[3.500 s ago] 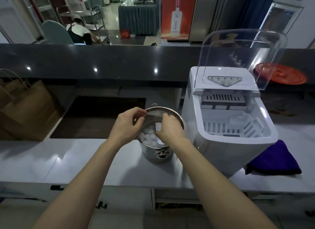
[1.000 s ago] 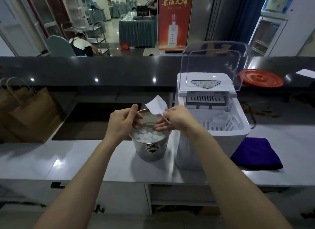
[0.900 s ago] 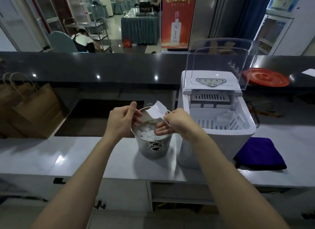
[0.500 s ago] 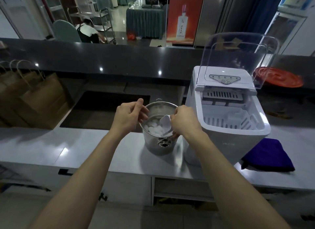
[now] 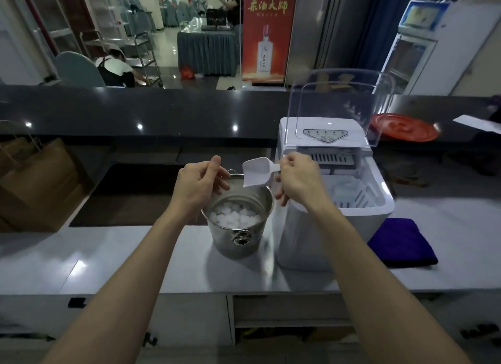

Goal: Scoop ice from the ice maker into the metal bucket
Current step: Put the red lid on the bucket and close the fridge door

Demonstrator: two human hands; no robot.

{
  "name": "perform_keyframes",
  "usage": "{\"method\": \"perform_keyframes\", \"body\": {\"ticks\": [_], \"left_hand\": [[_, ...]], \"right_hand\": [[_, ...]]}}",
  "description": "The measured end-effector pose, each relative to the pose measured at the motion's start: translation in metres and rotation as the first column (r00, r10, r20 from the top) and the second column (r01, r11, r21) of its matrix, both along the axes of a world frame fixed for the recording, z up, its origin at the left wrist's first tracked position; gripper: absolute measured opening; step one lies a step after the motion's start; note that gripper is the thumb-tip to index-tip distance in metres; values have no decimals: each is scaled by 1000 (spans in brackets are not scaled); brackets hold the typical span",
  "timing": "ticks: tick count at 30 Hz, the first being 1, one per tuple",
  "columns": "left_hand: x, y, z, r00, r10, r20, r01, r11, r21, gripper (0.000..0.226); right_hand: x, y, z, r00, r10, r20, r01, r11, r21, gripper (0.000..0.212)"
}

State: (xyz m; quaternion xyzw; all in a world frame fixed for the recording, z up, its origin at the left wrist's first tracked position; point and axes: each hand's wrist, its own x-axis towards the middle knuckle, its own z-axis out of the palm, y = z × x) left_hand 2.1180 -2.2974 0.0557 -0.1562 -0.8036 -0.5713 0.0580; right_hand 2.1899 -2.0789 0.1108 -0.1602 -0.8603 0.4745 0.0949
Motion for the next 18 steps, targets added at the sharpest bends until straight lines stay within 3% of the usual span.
{"method": "perform_keyframes", "body": {"ticks": [5,8,11,14,18], "left_hand": [[-4,45,21,993,-100,-67,102,995,24,57],[-8,75,25,987,-126,-96,130,991,43,51],[-12,104,19,977,-107,-185,101,994,-43,41],[-14,128,11,959,-108,-262,72,987,-145,32],[-20,153,-6,945,-165,-283,62,938,-341,23]], "right_hand": [[16,64,21,980,-162,-112,164,987,0,26],[25,102,24,964,-237,-119,239,971,-2,26],[33,134,21,961,-263,-80,267,963,33,24],[33,155,13,972,-235,-9,236,971,42,24],[22,168,0,991,-72,117,78,996,-45,19]]}}
